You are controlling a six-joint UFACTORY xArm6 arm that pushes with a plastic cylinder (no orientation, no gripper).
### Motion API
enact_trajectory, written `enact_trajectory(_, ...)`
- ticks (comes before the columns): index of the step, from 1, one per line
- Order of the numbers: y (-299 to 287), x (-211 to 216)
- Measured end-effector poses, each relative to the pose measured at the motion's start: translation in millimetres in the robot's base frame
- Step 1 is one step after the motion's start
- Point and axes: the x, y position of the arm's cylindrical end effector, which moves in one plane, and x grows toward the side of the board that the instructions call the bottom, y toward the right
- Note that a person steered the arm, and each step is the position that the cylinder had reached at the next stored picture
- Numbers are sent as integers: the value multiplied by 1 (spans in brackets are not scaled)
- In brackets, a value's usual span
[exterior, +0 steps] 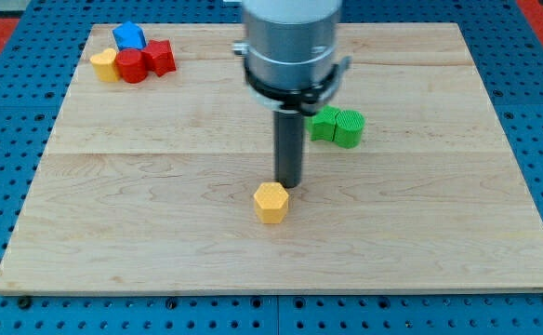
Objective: Slide the green circle to the center
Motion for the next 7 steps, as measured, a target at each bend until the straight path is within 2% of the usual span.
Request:
enact_trajectory(1,37,-20)
enact_trajectory(2,122,-66)
enact_trajectory(3,131,-118)
enact_trajectory(5,113,-47)
enact_trajectory(6,124,-49)
enact_trajectory(7,132,-90)
